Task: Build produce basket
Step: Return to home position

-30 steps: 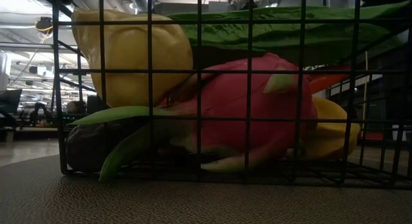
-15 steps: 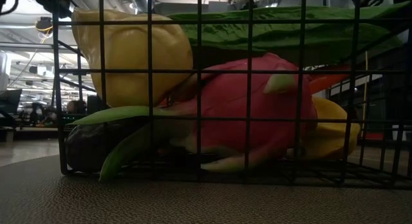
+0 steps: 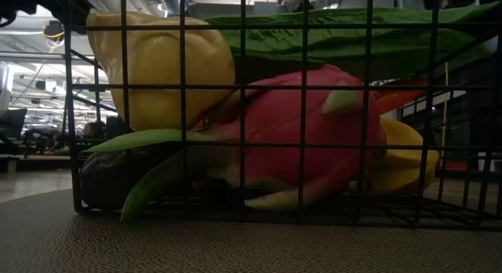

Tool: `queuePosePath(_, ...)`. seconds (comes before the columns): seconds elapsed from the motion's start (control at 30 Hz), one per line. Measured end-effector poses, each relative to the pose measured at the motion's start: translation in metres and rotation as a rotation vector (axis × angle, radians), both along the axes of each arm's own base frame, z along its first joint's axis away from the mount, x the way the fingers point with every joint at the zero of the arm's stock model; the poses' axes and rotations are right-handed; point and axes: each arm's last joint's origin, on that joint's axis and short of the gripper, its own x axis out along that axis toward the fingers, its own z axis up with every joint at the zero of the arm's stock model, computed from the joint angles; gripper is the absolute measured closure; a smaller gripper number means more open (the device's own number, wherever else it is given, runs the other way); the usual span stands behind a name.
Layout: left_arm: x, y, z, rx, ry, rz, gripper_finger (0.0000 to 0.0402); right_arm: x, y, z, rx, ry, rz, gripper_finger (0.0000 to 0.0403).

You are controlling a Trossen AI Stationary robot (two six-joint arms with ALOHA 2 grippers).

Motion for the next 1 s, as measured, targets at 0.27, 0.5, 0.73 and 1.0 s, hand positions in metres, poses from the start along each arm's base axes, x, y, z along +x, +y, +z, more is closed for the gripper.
queuePosePath(0.27,0.008,0.001,-0.013,-0.002,-0.035,-0.006,0.0119,0.009,-0.001,-0.021,0.029,-0.042,0.03,0.024)
queuePosePath(0.5,0.015,0.004,-0.029,-0.016,-0.038,-0.014,0.0119,0.013,-0.007,-0.021,0.034,-0.057,0.037,0.024)
queuePosePath(0.73,0.019,0.007,-0.041,-0.029,-0.054,-0.037,0.0119,0.019,-0.011,-0.025,0.033,-0.014,0.023,0.024)
queuePosePath(1.0,0.021,0.01,-0.044,-0.061,-0.009,-0.058,0.0119,0.021,-0.017,-0.036,0.016,0.05,-0.021,0.024)
